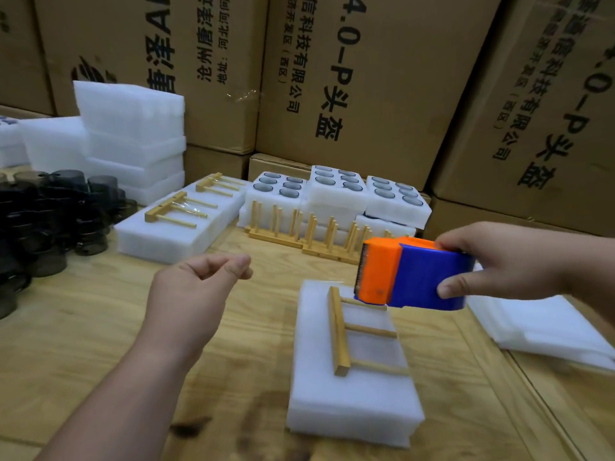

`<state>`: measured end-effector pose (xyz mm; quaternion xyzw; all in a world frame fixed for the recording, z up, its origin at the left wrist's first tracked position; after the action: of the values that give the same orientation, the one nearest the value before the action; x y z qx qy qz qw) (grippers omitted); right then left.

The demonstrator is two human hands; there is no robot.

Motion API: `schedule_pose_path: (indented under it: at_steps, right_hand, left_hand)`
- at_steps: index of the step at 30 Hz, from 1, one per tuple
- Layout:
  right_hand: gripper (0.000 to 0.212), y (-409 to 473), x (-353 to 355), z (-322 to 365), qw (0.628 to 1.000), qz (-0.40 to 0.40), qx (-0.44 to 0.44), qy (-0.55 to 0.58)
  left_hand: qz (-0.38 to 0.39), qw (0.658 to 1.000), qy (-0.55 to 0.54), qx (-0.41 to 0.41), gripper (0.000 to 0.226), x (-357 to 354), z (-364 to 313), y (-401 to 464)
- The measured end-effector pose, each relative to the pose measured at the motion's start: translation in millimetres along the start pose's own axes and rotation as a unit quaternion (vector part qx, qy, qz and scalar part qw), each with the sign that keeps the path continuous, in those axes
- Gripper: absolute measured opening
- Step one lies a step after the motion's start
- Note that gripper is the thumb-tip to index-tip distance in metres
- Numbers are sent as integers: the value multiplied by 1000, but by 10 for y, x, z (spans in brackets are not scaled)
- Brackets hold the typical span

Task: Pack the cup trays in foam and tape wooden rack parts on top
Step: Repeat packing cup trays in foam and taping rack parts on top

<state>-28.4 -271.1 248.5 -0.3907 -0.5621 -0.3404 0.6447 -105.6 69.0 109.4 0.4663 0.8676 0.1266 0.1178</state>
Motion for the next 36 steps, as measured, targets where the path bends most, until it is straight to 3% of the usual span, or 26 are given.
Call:
schedule_pose_path:
  at_steps: [5, 8, 11, 16, 22, 26, 31, 36]
  right_hand:
    - [57, -186, 56, -245, 999, 11, -17, 33]
    - [63, -182, 156, -174, 996, 16, -23, 89]
    - [67, -143, 365, 25, 990, 10, -31, 134]
    - [75, 33, 687, 429, 997, -21, -44, 57]
    - [46, 248, 933, 840, 998, -8, -54, 17]
    - [62, 400, 1000, 1057, 999, 11, -46, -25]
    - [65, 552, 1027, 1247, 998, 25, -34, -43]
    - [69, 637, 946, 1297, 996, 56, -26, -56]
  left_hand:
    - [61, 998, 15, 19, 8, 128, 61, -10]
    - [57, 990, -24, 125, 14, 75, 278, -34]
    - [73, 962, -60, 257, 24, -12, 554, -118]
    - [97, 924, -80, 360, 22, -292, 836, -294]
    - [89, 937, -37, 337, 25, -553, 908, -379]
    - [78, 948, -10, 309, 30, -583, 894, -391]
    - [85, 937, 2, 338, 29, -585, 879, -382]
    - [158, 933, 109, 304, 25, -610, 888, -369]
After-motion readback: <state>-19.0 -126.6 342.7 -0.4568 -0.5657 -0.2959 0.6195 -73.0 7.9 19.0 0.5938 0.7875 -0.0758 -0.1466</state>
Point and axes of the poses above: each hand's wrist, its own y-axis towards the middle knuckle, its own x-axis out of the back of the hand, z = x × y, the point moved 3 cm from there along y, towards the middle knuckle, and after that the axes turned 5 degrees about -x, right-handed, at the moved point
